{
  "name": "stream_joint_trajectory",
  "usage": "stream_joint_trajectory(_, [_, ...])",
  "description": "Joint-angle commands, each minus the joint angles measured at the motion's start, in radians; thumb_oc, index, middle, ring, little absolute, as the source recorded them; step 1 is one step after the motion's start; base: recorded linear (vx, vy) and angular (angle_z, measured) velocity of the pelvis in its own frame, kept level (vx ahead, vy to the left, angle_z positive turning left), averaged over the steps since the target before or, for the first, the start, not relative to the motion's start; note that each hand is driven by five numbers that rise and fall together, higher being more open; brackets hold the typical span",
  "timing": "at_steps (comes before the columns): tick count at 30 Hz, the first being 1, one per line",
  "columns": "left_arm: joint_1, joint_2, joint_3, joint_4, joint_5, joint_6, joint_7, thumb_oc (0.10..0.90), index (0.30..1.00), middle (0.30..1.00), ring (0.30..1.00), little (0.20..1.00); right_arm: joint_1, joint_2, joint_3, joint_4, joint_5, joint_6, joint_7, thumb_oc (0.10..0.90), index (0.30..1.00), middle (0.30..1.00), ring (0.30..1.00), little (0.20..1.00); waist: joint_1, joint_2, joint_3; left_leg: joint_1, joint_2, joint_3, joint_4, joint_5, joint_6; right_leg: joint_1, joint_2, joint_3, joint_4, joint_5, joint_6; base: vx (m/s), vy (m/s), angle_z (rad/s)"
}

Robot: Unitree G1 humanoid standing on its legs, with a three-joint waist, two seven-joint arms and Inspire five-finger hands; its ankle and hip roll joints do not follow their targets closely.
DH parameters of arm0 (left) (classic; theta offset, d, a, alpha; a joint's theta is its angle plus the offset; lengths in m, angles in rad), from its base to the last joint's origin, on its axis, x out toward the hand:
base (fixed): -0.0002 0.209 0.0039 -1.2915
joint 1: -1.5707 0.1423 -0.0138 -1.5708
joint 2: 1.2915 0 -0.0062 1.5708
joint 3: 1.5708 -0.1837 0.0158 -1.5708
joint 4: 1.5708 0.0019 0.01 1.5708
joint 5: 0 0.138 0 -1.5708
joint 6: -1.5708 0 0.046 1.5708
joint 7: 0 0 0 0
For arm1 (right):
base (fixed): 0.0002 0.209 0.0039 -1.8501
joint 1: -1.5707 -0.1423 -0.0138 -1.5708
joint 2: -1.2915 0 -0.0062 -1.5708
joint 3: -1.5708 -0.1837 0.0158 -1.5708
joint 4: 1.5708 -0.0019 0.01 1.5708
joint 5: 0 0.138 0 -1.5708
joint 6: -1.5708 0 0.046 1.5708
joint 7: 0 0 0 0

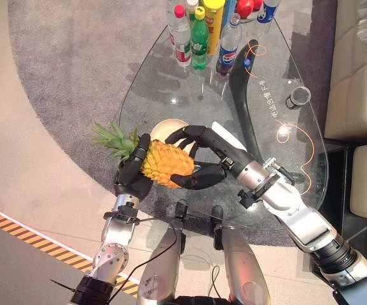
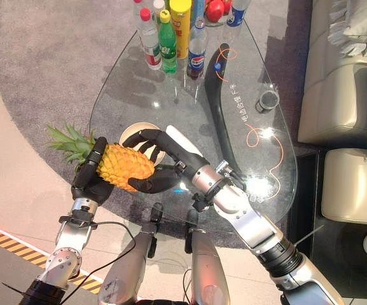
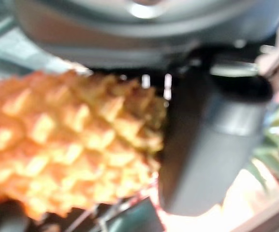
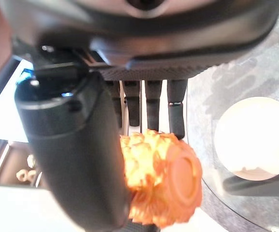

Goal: Pick up the fruit to the plate

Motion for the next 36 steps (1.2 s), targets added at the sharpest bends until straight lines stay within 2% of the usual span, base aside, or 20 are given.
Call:
stream_joint_trajectory(1, [-0.094, -0.05, -0.037, -0.221, 0.026, 0.005, -0.111, 0.1, 0.3, 0.3, 0.3, 0.2, -0.052, 0.06, 0.031, -0.177, -0.024, -0.089, -0.037, 0.8, 0.9, 0.9, 0.9, 0.9, -0.017, -0.028, -0.027, -0.008, -0.056, 0.021, 0.116, -0.073, 0.06, 0.079, 0.023, 0.057, -0.152, 0.107, 0.018, 0.0, 0.0, 0.0])
stream_joint_trajectory(17, [-0.096, -0.061, -0.014, -0.212, 0.054, 0.024, -0.105, 0.1, 0.3, 0.3, 0.3, 0.2, -0.042, 0.064, -0.016, -0.178, -0.072, -0.072, -0.087, 0.8, 0.9, 0.9, 0.9, 0.9, -0.021, -0.028, -0.027, -0.002, -0.054, 0.024, 0.112, -0.073, 0.058, 0.082, 0.022, 0.054, -0.153, 0.107, 0.018, 0.0, 0.001, 0.01])
stream_joint_trajectory(24, [-0.09, -0.047, 0.018, -0.186, 0.126, -0.022, -0.078, 0.1, 0.3, 0.3, 0.3, 0.2, -0.007, 0.037, -0.063, -0.164, -0.07, -0.058, -0.108, 0.8, 0.9, 0.9, 0.9, 0.9, -0.026, -0.03, -0.027, -0.001, -0.05, 0.029, 0.111, -0.073, 0.057, 0.079, 0.024, 0.055, -0.146, 0.104, 0.02, 0.0, 0.0, 0.0])
stream_joint_trajectory(30, [-0.082, -0.042, 0.071, -0.15, 0.164, -0.053, -0.079, 0.1, 0.3, 0.3, 0.3, 0.2, 0.05, 0.026, -0.117, -0.139, -0.091, -0.079, -0.119, 0.8, 0.9, 0.9, 0.9, 0.9, -0.032, -0.032, -0.027, -0.001, -0.046, 0.032, 0.114, -0.074, 0.054, 0.079, 0.026, 0.055, -0.146, 0.103, 0.022, 0.0, 0.0, 0.0])
stream_joint_trajectory(36, [-0.082, -0.046, 0.089, -0.127, 0.157, -0.05, -0.09, 0.1, 0.3, 0.3, 0.3, 0.2, 0.063, 0.012, -0.145, -0.129, -0.093, -0.08, -0.135, 0.8, 0.9, 0.9, 0.9, 0.9, -0.039, -0.033, -0.027, -0.003, -0.044, 0.034, 0.116, -0.074, 0.052, 0.077, 0.027, 0.058, -0.145, 0.104, 0.023, 0.0, 0.0, 0.0])
